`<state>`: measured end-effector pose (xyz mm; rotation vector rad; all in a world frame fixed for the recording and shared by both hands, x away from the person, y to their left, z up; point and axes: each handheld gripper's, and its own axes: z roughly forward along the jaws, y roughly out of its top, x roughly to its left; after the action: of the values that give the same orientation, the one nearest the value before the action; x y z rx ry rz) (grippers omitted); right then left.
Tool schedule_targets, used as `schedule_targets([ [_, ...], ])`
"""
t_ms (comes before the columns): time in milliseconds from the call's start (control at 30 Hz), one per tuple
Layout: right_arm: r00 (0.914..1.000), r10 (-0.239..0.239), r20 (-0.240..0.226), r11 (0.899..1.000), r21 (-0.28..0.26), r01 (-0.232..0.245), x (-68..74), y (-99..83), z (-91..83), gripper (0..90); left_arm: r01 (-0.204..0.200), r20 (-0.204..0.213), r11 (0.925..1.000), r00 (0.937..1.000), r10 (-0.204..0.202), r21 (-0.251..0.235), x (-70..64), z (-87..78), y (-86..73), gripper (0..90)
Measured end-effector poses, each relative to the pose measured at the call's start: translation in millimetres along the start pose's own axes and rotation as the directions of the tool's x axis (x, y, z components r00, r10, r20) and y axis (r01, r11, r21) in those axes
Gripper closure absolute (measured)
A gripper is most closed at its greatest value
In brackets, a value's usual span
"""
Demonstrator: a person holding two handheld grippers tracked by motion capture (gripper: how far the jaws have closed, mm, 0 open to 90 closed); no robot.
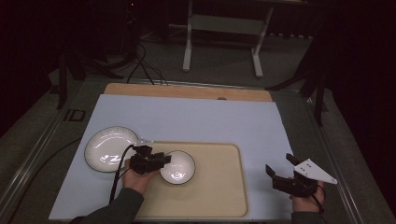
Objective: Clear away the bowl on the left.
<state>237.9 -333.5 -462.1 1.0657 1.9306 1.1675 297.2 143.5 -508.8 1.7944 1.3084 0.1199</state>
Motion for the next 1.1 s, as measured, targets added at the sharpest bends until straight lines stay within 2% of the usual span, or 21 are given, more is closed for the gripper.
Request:
schedule_targets([
  [100, 1.0000, 0.000, 0.001, 1.000, -0.001, 0.000, -0.3, -0.1, -0.1, 13.6, 0.019, 0.017, 0.9994, 0.9997, -0.018, -0.028, 2.2, -5.9, 1.7, 53.8],
  [267, 1.0000, -0.002, 0.000, 1.000, -0.002, 0.002, -0.2, 0.0, 0.0, 13.6, 0.052, 0.078, 0.9953, 0.9959, -0.046, -0.082, 8.2, -18.3, 4.4, 54.1],
  [500, 1.0000, -0.001, 0.000, 1.000, -0.004, 0.001, -0.4, 0.0, -0.3, 13.6, 0.093, 0.097, 0.9842, 0.9921, -0.079, -0.151, 17.7, -35.3, 7.1, 54.1],
  [667, 1.0000, -0.001, -0.001, 1.000, -0.007, 0.001, -0.7, 0.0, -0.3, 13.6, 0.061, 0.070, 0.9794, 0.9964, -0.049, -0.192, 20.1, -46.3, 10.6, 53.0],
  [733, 1.0000, 0.001, 0.000, 1.000, -0.006, -0.001, -0.6, 0.0, -0.6, 13.6, 0.039, 0.042, 0.9765, 0.9987, -0.031, -0.212, 22.9, -54.4, 12.5, 52.7],
  [933, 1.0000, 0.002, 0.001, 1.000, -0.006, -0.002, -0.8, 0.0, -1.0, 13.6, 0.038, 0.004, 0.9688, 0.9993, -0.038, -0.245, 31.6, -68.0, 14.4, 48.9],
  [1033, 1.0000, 0.003, 0.002, 1.000, -0.006, -0.003, -0.8, 0.0, -1.3, 13.6, 0.011, -0.051, 0.9639, 0.9984, -0.025, -0.266, 37.2, -79.6, 15.8, 47.5],
  [1067, 1.0000, 0.003, 0.002, 1.000, -0.006, -0.003, -0.8, 0.0, -1.3, 13.6, 0.011, -0.051, 0.9639, 0.9984, -0.025, -0.266, 37.2, -79.6, 15.8, 47.1],
  [1100, 1.0000, 0.003, 0.002, 1.000, -0.007, -0.003, -0.9, 0.0, -1.3, 13.6, -0.007, -0.094, 0.9622, 0.9954, -0.019, -0.272, 41.0, -84.7, 15.9, 46.6],
])
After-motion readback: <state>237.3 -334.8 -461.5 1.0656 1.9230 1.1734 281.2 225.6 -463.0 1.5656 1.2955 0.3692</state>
